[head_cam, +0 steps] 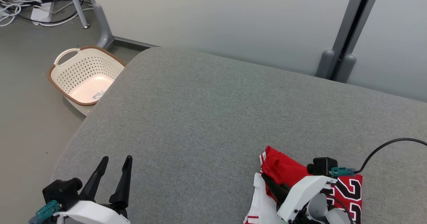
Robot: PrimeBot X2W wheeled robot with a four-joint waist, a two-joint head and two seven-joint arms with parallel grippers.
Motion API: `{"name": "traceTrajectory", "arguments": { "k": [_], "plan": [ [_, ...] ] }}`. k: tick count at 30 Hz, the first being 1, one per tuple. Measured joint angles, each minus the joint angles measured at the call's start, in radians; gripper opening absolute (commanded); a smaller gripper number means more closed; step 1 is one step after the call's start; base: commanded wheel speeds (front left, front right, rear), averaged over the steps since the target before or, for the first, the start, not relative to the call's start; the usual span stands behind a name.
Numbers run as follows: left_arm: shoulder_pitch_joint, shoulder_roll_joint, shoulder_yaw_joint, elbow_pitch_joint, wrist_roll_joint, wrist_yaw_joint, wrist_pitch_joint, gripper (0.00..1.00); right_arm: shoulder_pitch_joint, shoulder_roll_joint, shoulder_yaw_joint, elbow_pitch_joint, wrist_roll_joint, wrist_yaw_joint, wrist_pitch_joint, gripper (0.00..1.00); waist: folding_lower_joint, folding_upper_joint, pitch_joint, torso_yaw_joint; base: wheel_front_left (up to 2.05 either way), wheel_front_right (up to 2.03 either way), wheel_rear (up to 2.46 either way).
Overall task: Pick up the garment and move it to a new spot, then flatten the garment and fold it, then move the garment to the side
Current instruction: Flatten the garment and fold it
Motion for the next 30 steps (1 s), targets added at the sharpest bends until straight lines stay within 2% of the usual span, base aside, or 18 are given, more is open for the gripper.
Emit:
{"name": "traceTrajectory", "arguments": {
  "k": [1,2,8,13,15,20,24,27,28,30],
  "plan": [
    [0.000,0.000,0.000,0.000,0.000,0.000,0.000,1.00,0.000,0.000,0.000,0.000,0.000,0.000,0.000,0.88,0.0000,0.0000,0.000,0.000,0.00,0.00,0.00],
    [0.000,0.000,0.000,0.003,0.000,0.000,-0.001,1.00,-0.011,0.000,0.012,0.018,0.010,0.000,-0.010,1.00,0.0000,0.0000,0.000,0.003,0.00,0.00,0.00],
    [0.002,-0.001,0.008,0.012,0.000,0.001,-0.017,1.00,-0.059,0.001,0.081,0.044,0.034,0.000,-0.072,1.00,0.0000,0.0000,-0.003,-0.028,0.00,0.00,0.00],
    [0.010,-0.001,0.022,0.012,-0.004,0.004,-0.032,1.00,-0.080,-0.001,0.097,-0.059,0.003,0.000,-0.143,1.00,0.0000,0.0000,-0.014,-0.089,0.00,0.00,0.00],
    [0.018,-0.004,0.026,0.008,-0.003,0.006,-0.038,1.00,-0.079,-0.024,0.086,-0.112,-0.017,0.000,-0.165,1.00,0.0000,0.0000,-0.019,-0.119,0.00,0.00,0.00],
    [0.024,-0.026,0.029,0.000,0.002,0.014,-0.053,1.00,-0.064,-0.113,-0.019,-0.208,-0.093,0.000,-0.243,1.00,0.0000,0.0000,-0.026,-0.200,0.00,0.00,0.00],
    [0.024,-0.033,0.046,-0.001,0.004,0.014,-0.062,1.00,-0.022,-0.169,-0.132,-0.230,-0.183,0.000,-0.282,1.00,0.0000,0.0000,-0.029,-0.259,0.00,0.00,0.00],
    [0.025,-0.044,0.068,-0.007,0.021,0.015,-0.071,1.00,0.011,-0.189,-0.226,-0.238,-0.273,0.000,-0.329,1.00,0.0000,0.0000,-0.030,-0.293,0.00,0.00,0.00],
    [0.028,-0.055,0.094,-0.015,0.030,0.015,-0.072,1.00,0.030,-0.191,-0.280,-0.253,-0.334,0.000,-0.368,1.00,0.0000,0.0000,-0.030,-0.311,0.00,0.00,0.00],
    [0.034,-0.059,0.120,-0.021,0.044,0.015,-0.075,1.00,0.050,-0.172,-0.312,-0.277,-0.379,0.000,-0.400,1.00,0.0000,0.0000,-0.031,-0.328,0.00,0.00,0.00]
  ]
}}
